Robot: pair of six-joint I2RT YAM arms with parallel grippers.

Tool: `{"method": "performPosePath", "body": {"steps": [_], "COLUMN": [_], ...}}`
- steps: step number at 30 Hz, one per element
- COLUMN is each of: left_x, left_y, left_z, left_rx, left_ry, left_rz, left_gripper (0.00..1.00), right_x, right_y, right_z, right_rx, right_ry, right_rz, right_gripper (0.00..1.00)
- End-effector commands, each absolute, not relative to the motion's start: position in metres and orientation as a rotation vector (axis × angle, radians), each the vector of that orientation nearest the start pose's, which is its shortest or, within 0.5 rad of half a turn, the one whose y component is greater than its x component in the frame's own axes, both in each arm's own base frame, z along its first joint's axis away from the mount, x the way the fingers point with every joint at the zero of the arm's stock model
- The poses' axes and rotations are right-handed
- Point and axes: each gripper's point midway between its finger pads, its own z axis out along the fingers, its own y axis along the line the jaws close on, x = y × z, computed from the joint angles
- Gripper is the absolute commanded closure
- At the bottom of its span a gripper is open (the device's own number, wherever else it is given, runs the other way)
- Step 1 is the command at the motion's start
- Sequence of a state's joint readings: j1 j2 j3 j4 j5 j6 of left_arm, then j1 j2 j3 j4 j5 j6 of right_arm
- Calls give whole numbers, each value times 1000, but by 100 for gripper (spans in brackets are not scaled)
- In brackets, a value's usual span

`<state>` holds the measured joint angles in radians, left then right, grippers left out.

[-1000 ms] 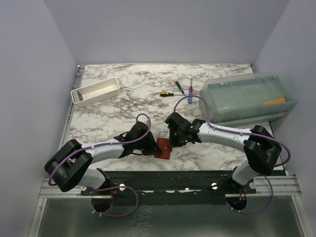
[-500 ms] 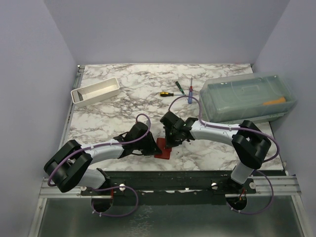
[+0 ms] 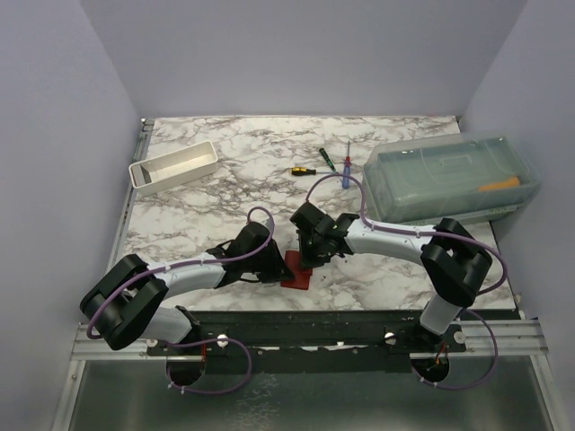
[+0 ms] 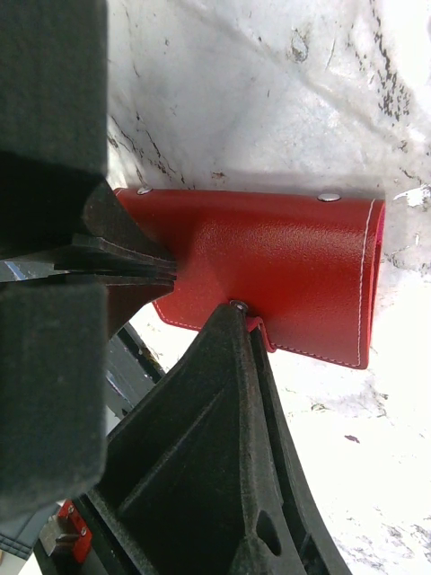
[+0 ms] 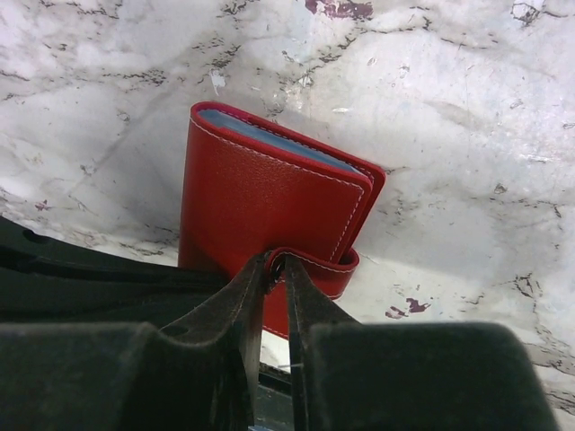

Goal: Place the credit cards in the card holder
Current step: Close the card holder at the center of the board.

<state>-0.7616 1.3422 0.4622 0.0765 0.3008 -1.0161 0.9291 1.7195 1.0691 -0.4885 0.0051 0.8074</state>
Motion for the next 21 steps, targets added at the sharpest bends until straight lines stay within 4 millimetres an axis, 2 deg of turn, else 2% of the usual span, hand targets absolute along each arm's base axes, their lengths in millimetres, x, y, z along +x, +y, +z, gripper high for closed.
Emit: {"method": "performPosePath", "body": {"steps": [1,4,9,14,21], "left_x": [158,158,158,157,157], "left_y": [-270,-270,-271,-271,-271], "left_z": [36,36,37,37,39], "left_rx": [-162,-162,-158,-156,-152], "left_ry": [2690,2691,2690,2688,2684], "left_rz": [-1082,-1082,-1084,-1088,-1090], "left_gripper": [95,95,95,95,95], "right_x": [198,193,191,191,194], "right_y": [312,316,319,323,315], "right_z": [42,47,43,40,39], "right_rx": [-144,-148,-162,-169,-136], "right_ry": [2788,2793,2807,2813,2815], "right_rz": [507,554,577,595,554], "right_gripper": [82,83,87,84,80]}}
